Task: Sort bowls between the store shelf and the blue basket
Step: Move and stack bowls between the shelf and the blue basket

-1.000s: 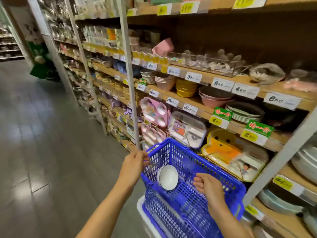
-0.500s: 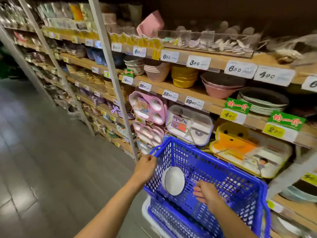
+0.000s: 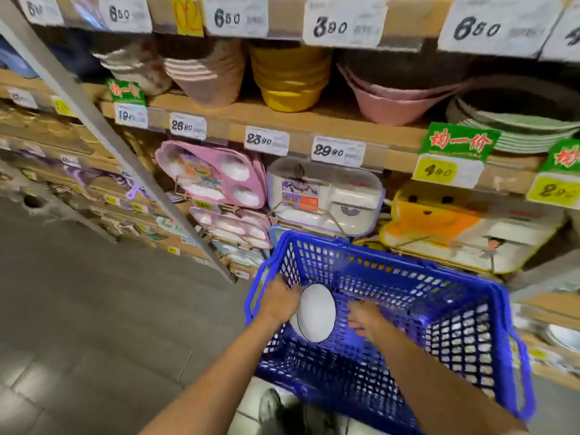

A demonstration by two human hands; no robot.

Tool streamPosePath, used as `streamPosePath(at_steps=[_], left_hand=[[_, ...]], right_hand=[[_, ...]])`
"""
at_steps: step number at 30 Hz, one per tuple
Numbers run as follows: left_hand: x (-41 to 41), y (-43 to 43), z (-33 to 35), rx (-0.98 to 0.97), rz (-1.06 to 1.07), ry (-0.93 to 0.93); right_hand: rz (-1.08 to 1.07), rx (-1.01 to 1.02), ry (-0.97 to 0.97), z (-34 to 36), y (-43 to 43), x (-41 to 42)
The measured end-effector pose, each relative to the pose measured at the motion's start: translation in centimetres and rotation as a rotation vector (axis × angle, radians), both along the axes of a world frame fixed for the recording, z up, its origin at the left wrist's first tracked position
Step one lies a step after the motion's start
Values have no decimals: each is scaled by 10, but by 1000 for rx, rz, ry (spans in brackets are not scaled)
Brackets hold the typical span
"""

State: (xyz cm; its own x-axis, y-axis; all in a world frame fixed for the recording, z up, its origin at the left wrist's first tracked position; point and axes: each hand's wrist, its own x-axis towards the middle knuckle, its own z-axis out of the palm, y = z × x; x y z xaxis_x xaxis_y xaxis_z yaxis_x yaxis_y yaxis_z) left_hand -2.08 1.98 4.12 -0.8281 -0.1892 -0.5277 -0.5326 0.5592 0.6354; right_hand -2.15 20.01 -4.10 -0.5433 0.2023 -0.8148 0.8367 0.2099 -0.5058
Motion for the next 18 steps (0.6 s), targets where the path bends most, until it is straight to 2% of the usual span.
streamPosePath(at_steps=[2, 6, 9, 14, 18], left_hand=[[-10, 2, -30, 27, -14, -52], [-23, 9, -80, -87, -137, -192], [-25, 13, -112, -103, -193, -299], [-27, 17, -156, -106, -267, -334], [-26, 17, -172, -213, -330, -301]], right_hand=[[-6, 26, -23, -20, -11, -3], [40, 51, -77, -48, -32, -10], [11, 53, -111, -70, -42, -7], [-71, 66, -164, -104, -49, -4], [-157, 54, -157, -123, -49, -4]])
